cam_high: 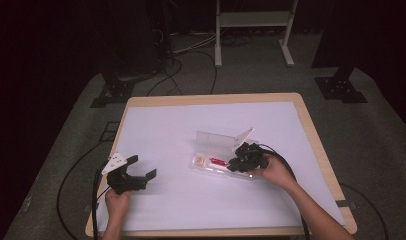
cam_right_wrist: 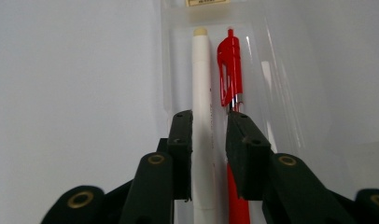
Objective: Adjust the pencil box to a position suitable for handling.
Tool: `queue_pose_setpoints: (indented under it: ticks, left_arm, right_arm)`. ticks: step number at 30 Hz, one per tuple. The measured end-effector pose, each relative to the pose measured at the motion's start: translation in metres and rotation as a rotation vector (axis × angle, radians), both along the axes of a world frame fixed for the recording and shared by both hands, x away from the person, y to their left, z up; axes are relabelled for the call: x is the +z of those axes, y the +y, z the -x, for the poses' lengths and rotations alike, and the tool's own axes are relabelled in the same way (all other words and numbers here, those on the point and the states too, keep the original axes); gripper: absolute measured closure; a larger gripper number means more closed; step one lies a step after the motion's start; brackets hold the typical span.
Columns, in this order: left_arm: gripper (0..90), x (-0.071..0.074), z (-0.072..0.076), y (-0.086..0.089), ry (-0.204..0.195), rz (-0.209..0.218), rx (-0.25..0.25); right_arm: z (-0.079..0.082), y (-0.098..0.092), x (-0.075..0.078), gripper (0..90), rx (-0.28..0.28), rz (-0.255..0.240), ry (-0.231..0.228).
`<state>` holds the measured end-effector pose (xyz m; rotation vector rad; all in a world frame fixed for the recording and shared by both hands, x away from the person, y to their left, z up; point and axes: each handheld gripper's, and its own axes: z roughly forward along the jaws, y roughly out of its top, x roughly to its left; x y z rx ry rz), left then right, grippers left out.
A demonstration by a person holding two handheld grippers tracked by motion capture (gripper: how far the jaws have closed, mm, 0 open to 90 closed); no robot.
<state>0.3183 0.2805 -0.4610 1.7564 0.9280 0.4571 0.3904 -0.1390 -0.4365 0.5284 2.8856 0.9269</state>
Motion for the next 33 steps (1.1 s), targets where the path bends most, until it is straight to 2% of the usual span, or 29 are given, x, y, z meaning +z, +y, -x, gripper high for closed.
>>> queue_pose_setpoints:
  ticks: [7, 18, 27, 33]
  left_arm:
    - [0.0, 0.0, 0.0, 0.0, 0.0, -0.001, -0.001]
    - [0.0, 0.0, 0.0, 0.0, 0.001, -0.001, 0.0]
    - [0.0, 0.0, 0.0, 0.001, 0.0, 0.0, 0.0]
    - [0.0, 0.0, 0.0, 0.0, 0.002, 0.0, 0.001]
  right_arm:
    - [0.002, -0.01, 0.007, 66.0, -0.013, -0.043, -0.003]
    - [0.004, -0.023, 0.013, 58.5, -0.043, -0.076, 0.007]
    - [0.008, -0.035, 0.018, 52.9, -0.07, -0.081, -0.001]
    - [0.008, -0.044, 0.019, 50.5, -0.097, -0.095, 0.01]
